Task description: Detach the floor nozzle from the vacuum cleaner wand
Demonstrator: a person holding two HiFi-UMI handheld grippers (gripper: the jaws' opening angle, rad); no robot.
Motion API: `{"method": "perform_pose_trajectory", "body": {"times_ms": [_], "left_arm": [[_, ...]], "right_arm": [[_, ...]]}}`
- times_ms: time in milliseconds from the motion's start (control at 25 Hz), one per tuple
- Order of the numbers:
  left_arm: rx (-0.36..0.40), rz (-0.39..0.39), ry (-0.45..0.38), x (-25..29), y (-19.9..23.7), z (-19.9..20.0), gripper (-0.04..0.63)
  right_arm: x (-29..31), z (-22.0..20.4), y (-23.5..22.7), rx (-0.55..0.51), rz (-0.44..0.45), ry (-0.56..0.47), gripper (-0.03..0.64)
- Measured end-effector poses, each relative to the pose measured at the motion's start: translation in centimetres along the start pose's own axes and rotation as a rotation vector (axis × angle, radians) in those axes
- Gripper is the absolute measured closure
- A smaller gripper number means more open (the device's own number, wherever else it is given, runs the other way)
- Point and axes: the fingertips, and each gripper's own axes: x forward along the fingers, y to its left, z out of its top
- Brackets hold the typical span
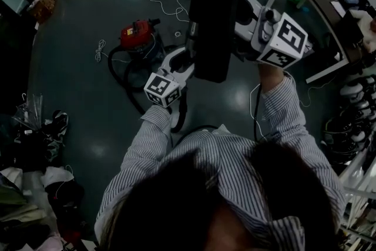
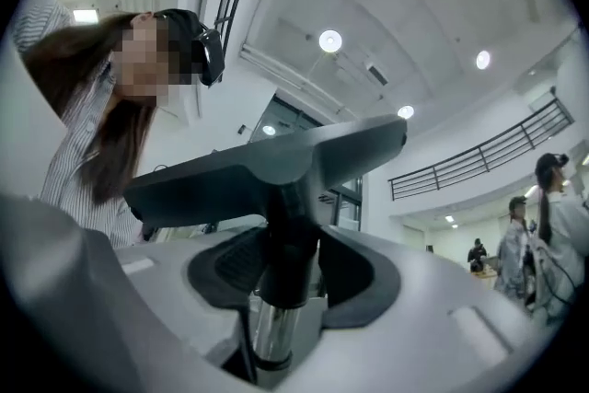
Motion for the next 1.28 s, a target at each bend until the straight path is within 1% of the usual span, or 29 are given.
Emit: {"method": "perform_pose_trajectory", "body": {"times_ms": [40,80,160,240,320,440,560,640,720,760,840,920,1080,1120,1280], "left_arm": [[-0.002,-0.016,0.005,0.0,-0.1,0.0,0.405],[-0.008,-0.043,0.009,-0.1,-0.3,-0.1,0.405],[-0.018,-0.095,0.013,-0.3,-0.9,-0.2,0.405],[-0.019,-0.110,0.008,-0.4,-1.1,-0.2,0.405],[-0.019,-0.123,0.011,-0.2,-1.0,-0.3,0.405],[-0.025,-0.175,0.039,-0.2,-1.1,-0.6,0.405],[-0.046,-0.243,0.047,-0.7,-1.7,-0.8,0.404],[-0.048,-0.265,0.074,-1.0,-2.3,-1.4,0.405],[-0.014,-0.238,0.151,-1.5,-2.7,-3.6,0.407],[0.000,-0.214,0.182,-1.8,-2.9,-4.8,0.404],[-0.004,-0.167,0.206,-2.3,-3.1,-6.5,0.399],[-0.024,-0.132,0.205,-2.7,-2.8,-6.8,0.397],[-0.051,-0.062,0.144,-3.2,-1.3,-4.6,0.393],[-0.053,-0.039,0.134,-3.4,-0.8,-4.1,0.393],[-0.066,0.050,0.157,-3.5,1.2,-3.0,0.393]], "right_arm": [[0.0,0.0,0.0,-0.008,-0.004,0.011,0.448],[0.1,0.0,0.2,-0.018,0.010,0.028,0.448],[0.3,0.0,1.1,-0.041,0.062,0.066,0.448],[0.5,0.1,1.6,-0.058,0.088,0.086,0.448],[0.5,0.1,1.6,-0.066,0.090,0.093,0.448],[0.5,-0.2,1.6,-0.077,0.099,0.120,0.448],[0.4,-0.4,1.8,-0.059,0.122,0.112,0.448],[0.1,0.8,1.5,-0.039,0.104,0.058,0.448],[-0.4,3.5,0.5,-0.044,0.054,-0.011,0.448],[-0.6,4.5,0.0,-0.067,0.033,-0.011,0.448],[-0.7,4.6,-0.5,-0.126,-0.005,0.041,0.448],[-0.9,3.1,-1.0,-0.133,-0.061,0.075,0.448],[-2.7,-0.9,-3.1,-0.032,-0.218,0.082,0.448],[-3.4,-1.7,-3.4,-0.010,-0.246,0.080,0.448],[-5.2,-5.0,-2.7,0.074,-0.276,0.080,0.448]]}}
